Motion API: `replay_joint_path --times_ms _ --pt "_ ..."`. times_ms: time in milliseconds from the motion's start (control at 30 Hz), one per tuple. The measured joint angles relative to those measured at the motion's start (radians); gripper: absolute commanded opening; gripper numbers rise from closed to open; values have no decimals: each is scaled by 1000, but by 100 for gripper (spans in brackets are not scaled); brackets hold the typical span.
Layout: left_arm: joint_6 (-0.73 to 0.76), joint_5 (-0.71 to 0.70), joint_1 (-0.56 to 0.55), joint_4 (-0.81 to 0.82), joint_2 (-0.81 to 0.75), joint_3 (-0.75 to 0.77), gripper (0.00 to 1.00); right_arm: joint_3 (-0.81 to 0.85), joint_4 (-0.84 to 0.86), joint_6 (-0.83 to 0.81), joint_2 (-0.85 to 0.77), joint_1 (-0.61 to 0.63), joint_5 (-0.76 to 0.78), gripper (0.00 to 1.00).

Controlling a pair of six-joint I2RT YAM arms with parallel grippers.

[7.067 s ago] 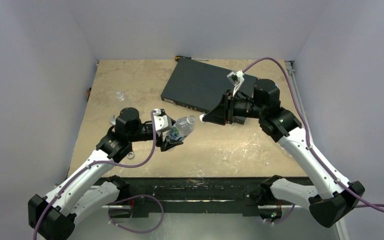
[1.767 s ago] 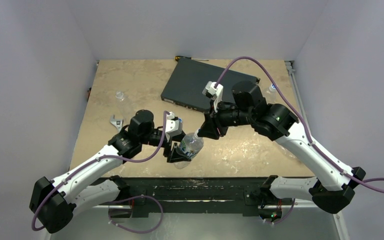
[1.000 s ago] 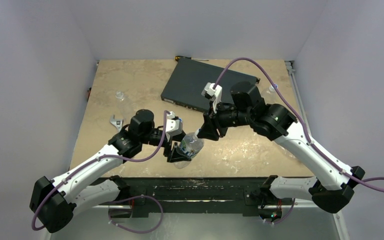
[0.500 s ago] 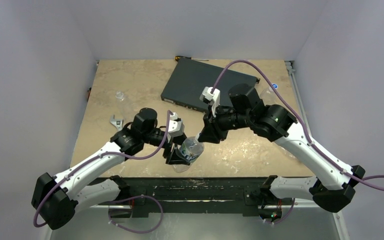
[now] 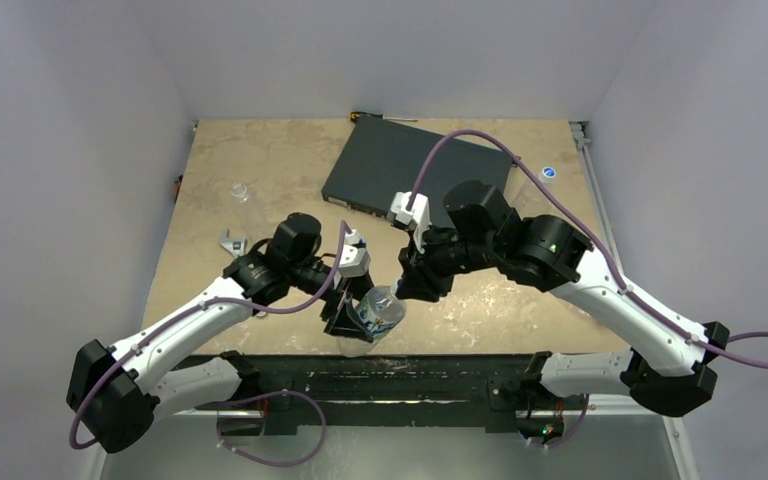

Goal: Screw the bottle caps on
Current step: Screw the bottle cap onto the plastic bottle.

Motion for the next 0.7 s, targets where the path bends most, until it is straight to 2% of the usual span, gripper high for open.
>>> replay_joint_path --times_ms 133,300,500,700 --pt "16 -58 -1 -26 -9 9 0 5 -6 5 10 10 44 6" --pt "17 -203 -1 -34 -72 8 0 5 35 59 26 8 79 8" --pt "24 -426 -6 -17 -165 -19 0 47 101 153 94 -5 109 7" --pt "44 -699 -45 16 -184 -37 0 147 103 276 222 -22 150 3"
